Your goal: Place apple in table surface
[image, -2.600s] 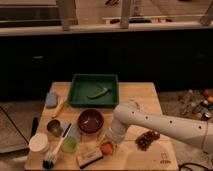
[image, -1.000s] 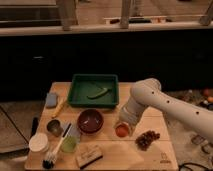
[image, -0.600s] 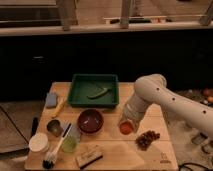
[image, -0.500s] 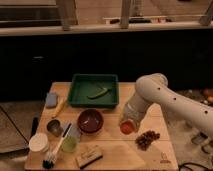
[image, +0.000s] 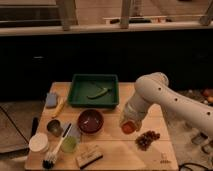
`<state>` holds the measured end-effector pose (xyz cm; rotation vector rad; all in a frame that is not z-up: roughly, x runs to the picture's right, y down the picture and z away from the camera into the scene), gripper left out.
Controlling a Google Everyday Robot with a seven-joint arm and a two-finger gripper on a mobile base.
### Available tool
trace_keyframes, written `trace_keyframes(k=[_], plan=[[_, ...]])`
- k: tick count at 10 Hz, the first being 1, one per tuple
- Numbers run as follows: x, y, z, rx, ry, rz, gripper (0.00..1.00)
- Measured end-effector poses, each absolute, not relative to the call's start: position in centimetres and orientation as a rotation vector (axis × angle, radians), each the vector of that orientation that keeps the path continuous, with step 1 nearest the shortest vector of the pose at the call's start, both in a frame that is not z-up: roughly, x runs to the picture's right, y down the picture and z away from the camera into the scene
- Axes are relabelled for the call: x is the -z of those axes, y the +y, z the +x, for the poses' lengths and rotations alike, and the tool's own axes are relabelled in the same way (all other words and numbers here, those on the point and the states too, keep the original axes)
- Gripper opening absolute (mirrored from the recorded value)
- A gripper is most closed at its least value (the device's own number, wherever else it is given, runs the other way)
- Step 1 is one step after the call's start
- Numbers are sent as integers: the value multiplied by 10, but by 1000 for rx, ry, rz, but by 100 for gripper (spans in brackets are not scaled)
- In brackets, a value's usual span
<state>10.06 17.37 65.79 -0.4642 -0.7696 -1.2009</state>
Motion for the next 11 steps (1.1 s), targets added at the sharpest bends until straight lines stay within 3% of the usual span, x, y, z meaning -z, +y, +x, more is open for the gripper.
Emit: trace_keyframes(k=[7,11], plan=[[-667,198,83,1283,-773,-527,0],[-704,231,64,1283,-770,-631,0]])
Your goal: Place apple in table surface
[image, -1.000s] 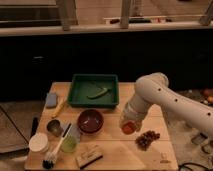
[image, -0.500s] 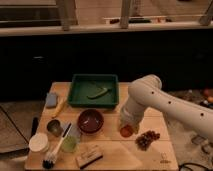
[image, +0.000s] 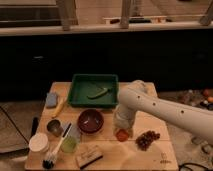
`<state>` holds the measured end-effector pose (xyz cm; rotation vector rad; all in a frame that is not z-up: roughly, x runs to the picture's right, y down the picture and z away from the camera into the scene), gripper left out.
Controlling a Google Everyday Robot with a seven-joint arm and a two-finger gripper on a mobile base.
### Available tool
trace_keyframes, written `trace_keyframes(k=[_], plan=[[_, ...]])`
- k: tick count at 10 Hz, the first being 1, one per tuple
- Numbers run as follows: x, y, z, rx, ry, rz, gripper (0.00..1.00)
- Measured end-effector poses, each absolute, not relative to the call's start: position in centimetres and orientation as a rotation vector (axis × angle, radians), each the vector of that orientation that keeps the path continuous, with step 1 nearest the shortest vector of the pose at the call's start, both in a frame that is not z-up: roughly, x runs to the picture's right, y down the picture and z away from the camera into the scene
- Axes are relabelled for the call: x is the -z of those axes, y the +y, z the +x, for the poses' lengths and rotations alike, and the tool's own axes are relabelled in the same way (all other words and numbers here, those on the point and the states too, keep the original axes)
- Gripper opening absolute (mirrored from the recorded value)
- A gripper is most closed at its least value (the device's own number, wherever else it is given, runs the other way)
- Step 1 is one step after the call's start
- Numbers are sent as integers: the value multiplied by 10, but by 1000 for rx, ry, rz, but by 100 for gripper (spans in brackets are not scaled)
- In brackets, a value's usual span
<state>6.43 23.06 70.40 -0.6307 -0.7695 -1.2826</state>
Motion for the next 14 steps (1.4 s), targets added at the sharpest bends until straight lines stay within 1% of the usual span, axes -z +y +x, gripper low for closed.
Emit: trace_keyframes(k=[2,4,5,6,8,9,11,12,13,14], plan=[[-724,252,55,1269,-777,-698,0],[-734,267,54,1248,-788,-737,0],[-736,272,53,1235,-791,-750,2],[-739,278,54,1214,-790,-765,13],[-740,281,54,1194,-792,-773,31],[-740,284,55,1185,-793,-778,42],[-741,287,54,1180,-796,-785,58],[-741,289,54,1177,-797,-788,71],[-741,290,55,1175,-796,-792,79],[-740,290,55,1175,-796,-793,80]])
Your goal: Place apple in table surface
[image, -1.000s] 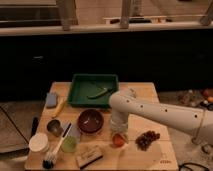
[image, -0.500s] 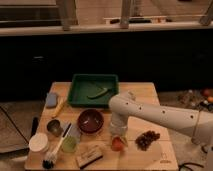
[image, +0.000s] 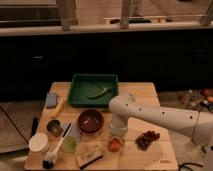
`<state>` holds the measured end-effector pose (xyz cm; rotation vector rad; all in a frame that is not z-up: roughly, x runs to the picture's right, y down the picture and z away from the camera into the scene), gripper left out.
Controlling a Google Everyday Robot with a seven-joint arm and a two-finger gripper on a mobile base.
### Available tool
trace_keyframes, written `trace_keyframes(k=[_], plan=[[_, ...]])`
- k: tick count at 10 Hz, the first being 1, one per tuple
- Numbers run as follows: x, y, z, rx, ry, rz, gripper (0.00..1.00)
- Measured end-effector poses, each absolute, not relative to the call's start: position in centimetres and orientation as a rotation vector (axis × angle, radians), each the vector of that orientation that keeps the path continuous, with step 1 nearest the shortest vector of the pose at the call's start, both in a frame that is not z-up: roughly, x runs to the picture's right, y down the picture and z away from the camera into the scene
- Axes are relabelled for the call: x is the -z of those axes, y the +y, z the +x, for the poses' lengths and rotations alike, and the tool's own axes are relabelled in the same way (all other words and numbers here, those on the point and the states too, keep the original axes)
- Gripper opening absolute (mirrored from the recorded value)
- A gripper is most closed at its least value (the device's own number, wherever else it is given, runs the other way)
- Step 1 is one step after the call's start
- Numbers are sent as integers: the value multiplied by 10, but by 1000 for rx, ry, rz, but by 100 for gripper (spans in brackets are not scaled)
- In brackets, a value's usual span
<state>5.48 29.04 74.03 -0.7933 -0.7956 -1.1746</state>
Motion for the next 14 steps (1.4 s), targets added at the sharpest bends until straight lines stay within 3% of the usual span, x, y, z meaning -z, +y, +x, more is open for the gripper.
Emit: trace_keyframes(k=[7,14], plan=[[-738,279,64,1171,-762,-788,80],[-736,222,90,1139,-688,-707,80]])
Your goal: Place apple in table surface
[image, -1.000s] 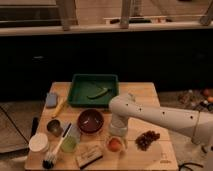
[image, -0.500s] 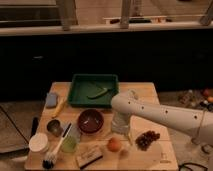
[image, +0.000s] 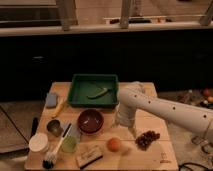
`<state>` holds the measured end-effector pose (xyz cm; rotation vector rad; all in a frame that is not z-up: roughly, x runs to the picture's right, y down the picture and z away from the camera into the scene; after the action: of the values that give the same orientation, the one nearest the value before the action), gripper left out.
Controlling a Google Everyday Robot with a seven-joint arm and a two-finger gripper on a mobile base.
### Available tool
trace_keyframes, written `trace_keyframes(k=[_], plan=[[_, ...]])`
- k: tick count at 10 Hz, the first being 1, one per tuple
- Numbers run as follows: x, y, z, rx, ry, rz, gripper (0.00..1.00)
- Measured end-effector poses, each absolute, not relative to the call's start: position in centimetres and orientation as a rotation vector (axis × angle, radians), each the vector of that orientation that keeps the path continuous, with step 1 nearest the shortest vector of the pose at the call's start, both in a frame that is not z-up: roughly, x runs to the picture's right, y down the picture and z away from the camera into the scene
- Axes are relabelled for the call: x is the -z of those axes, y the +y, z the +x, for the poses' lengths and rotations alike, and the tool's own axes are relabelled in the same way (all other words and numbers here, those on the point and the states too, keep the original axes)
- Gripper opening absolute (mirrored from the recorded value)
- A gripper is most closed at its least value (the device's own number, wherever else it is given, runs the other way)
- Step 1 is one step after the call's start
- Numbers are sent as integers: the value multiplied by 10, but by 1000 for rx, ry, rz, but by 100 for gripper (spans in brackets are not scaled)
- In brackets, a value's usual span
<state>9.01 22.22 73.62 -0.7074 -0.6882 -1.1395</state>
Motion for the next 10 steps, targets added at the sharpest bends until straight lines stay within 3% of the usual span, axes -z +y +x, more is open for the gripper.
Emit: trace_keyframes(k=[10], plan=[[-736,205,93,1137,-667,-671,80]])
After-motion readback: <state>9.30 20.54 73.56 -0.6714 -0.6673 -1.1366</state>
